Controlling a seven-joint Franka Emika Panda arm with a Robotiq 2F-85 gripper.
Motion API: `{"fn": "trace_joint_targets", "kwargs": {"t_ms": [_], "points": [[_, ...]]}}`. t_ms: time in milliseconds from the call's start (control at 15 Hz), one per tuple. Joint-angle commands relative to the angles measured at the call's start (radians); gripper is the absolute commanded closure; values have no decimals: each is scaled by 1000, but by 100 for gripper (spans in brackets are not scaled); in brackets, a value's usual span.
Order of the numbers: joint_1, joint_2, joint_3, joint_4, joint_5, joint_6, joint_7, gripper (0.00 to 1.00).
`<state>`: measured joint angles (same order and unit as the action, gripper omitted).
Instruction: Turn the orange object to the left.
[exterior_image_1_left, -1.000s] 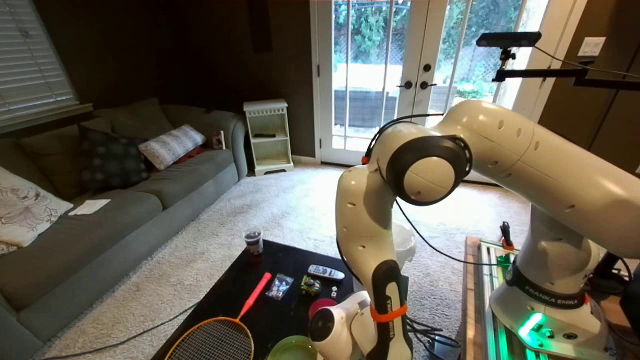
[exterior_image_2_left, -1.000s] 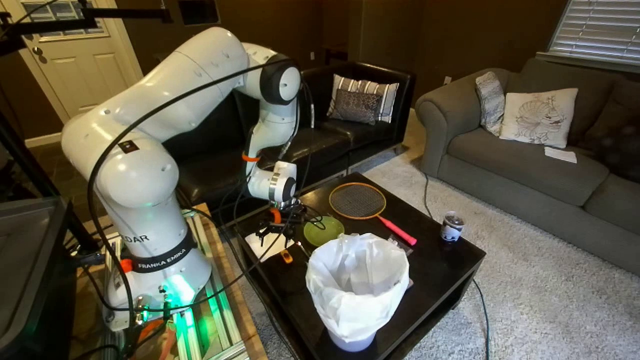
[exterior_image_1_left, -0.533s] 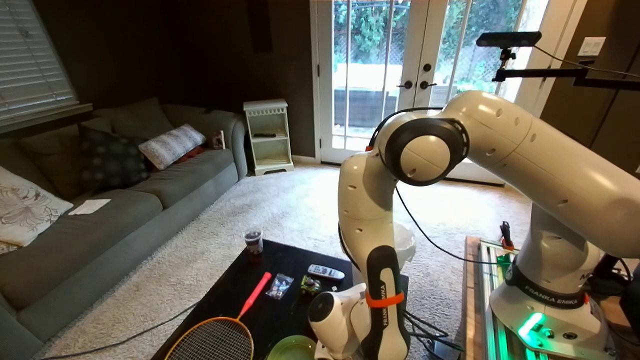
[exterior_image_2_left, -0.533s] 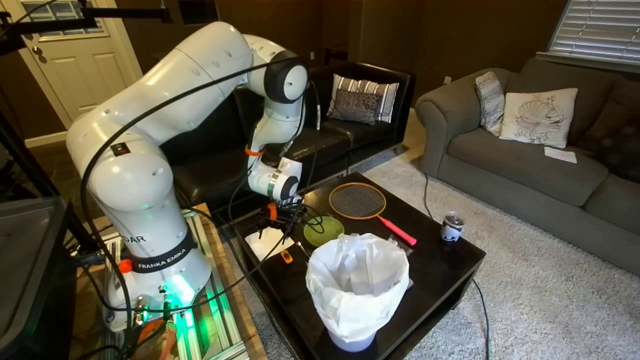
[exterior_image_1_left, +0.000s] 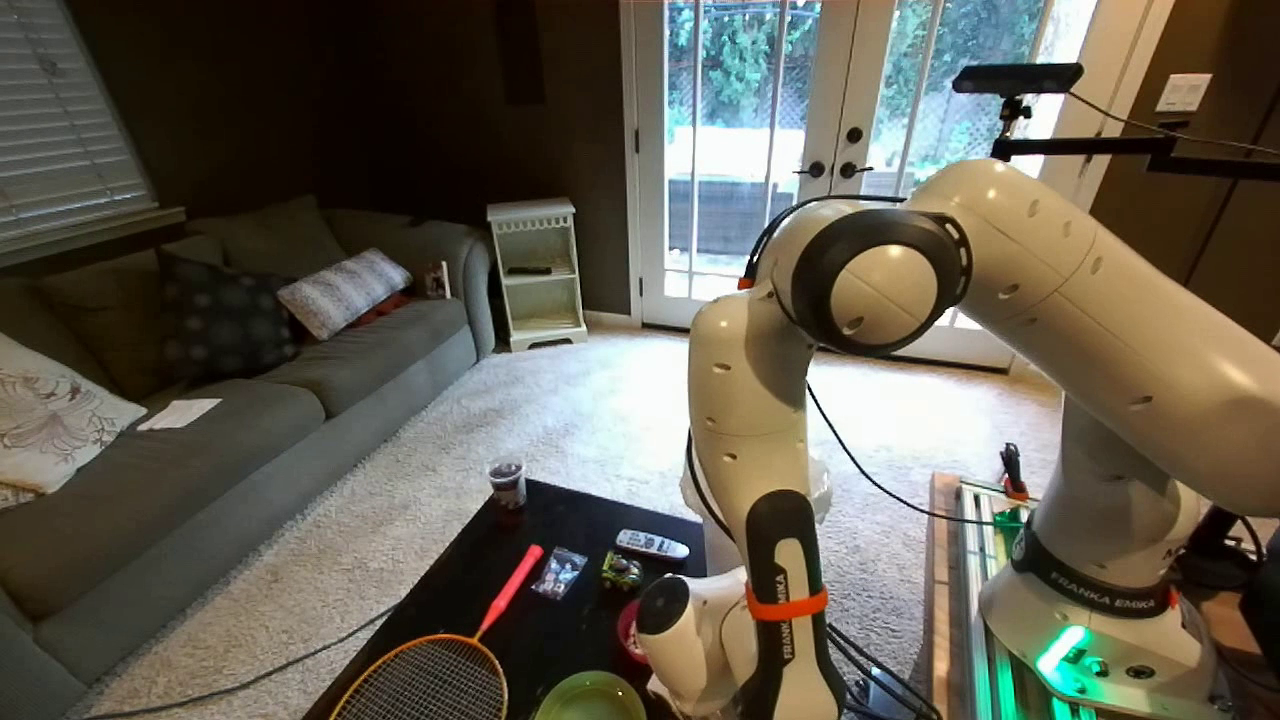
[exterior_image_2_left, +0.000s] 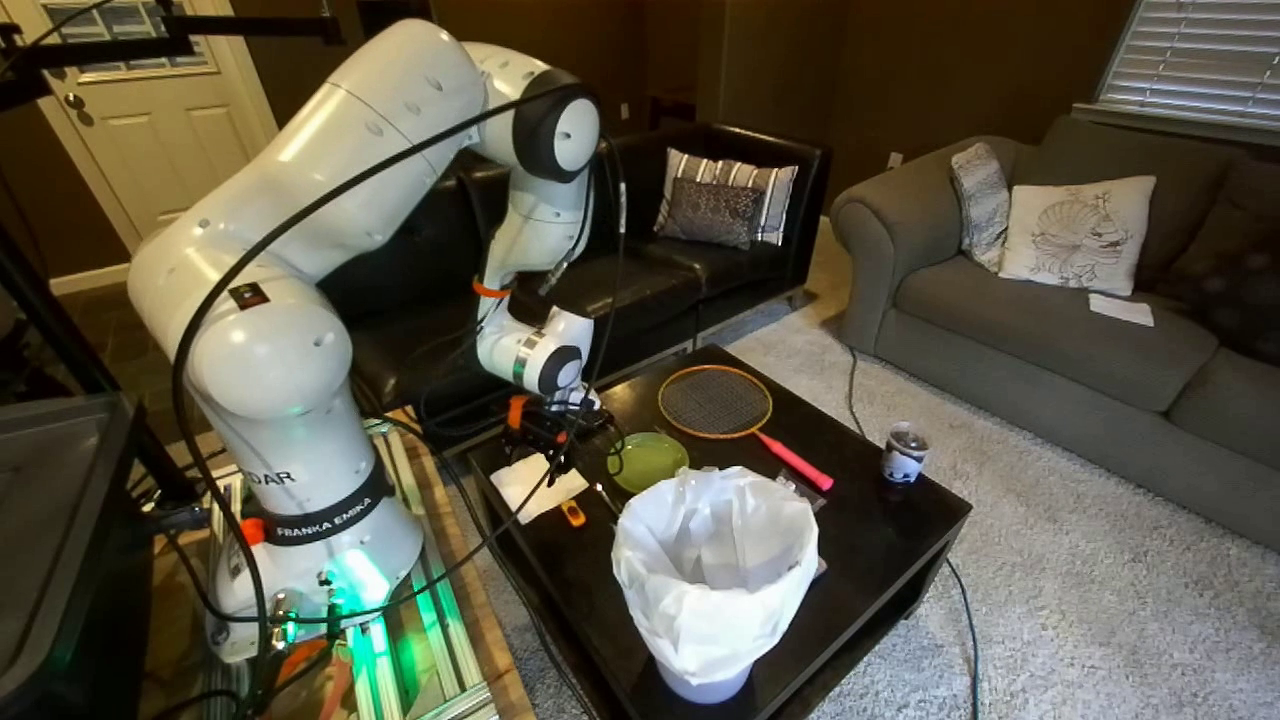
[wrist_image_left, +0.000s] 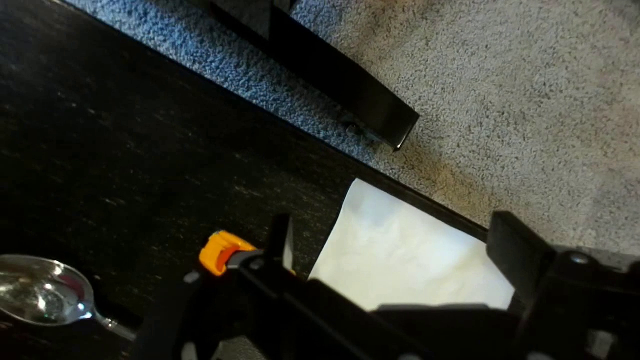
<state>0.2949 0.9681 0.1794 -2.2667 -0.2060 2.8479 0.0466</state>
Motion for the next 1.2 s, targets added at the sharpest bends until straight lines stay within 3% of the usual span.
{"fn": "trace_joint_targets", "kwargs": {"t_ms": [0, 333, 667, 1133], "points": [[80, -83, -34, -84, 76, 31, 108, 0], [187, -140, -94, -145, 107, 90, 210, 0], [337, -179, -194, -204, 130, 205, 306, 0], [552, -198, -324, -263, 257, 307, 348, 0]]}}
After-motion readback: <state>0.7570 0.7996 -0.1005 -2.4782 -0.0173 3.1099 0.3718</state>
